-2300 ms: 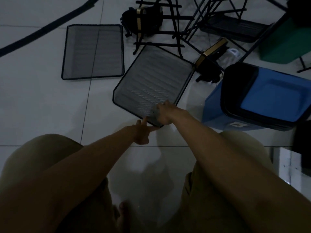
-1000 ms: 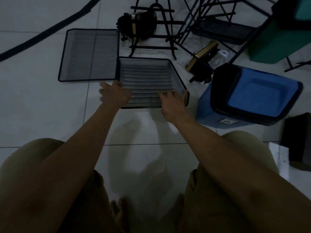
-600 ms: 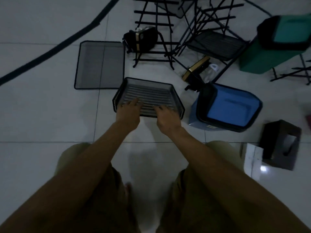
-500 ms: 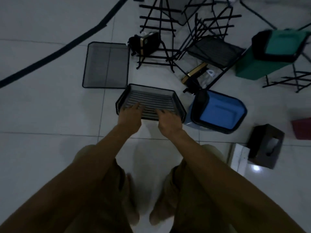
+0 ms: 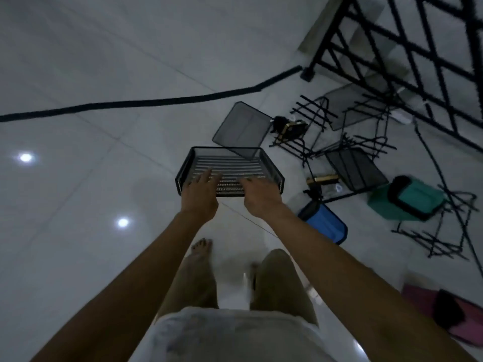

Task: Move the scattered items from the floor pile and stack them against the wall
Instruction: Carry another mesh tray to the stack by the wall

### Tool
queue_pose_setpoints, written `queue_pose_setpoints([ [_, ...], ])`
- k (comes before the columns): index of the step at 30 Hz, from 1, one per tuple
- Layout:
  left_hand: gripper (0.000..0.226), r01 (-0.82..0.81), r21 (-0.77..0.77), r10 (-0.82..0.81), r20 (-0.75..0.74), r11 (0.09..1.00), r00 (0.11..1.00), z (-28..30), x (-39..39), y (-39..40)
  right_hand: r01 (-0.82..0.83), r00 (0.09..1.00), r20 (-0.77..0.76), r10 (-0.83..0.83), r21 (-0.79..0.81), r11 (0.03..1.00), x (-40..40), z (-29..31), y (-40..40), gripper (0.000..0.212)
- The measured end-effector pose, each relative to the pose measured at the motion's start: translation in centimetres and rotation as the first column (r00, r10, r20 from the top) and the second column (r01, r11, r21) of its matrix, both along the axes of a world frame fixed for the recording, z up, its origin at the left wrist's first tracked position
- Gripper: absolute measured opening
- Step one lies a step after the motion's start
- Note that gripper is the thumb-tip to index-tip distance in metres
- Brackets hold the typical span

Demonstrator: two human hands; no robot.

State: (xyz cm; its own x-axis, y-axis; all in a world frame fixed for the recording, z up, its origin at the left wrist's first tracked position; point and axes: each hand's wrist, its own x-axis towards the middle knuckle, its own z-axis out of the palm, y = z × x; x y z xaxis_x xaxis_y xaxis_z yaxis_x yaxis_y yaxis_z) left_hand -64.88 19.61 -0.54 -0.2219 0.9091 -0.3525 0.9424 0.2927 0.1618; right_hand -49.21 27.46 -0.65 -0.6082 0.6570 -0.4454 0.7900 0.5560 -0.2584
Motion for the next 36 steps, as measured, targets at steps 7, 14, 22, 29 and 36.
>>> queue_pose_setpoints([
  [7, 0.069, -0.430, 0.000, 0.429, -0.060, 0.903, 0.901, 5.2, 1.4, -11.2, -0.374, 0.926, -0.050, 0.375, 0.026, 0.927, -3.2, 2.7, -5.9, 0.057],
  [14, 0.069, -0.817, 0.073, 0.820, -0.034, 0.572, 0.571, 8.1, 7.7, -25.6, -0.793, 0.607, -0.009, 0.795, 0.067, 0.606, -5.8, 6.6, -15.9, 0.058],
  [22, 0.067, -0.996, 0.039, 0.997, 0.002, 0.074, 0.075, 8.0, 20.1, -41.3, -0.988, 0.148, 0.022, 0.989, 0.036, 0.147, -2.1, 7.9, -33.2, 0.054],
  [29, 0.066, -0.940, 0.051, 0.941, -0.006, -0.336, -0.337, 8.0, 34.1, -52.9, -0.954, -0.288, -0.071, 0.955, 0.103, -0.280, 5.8, 7.2, -48.4, 0.055],
  [36, 0.066, -0.836, 0.024, 0.835, -0.033, -0.549, -0.549, 7.8, 39.9, -59.3, -0.881, -0.472, -0.051, 0.880, 0.069, -0.468, 9.5, 6.9, -57.5, 0.055],
])
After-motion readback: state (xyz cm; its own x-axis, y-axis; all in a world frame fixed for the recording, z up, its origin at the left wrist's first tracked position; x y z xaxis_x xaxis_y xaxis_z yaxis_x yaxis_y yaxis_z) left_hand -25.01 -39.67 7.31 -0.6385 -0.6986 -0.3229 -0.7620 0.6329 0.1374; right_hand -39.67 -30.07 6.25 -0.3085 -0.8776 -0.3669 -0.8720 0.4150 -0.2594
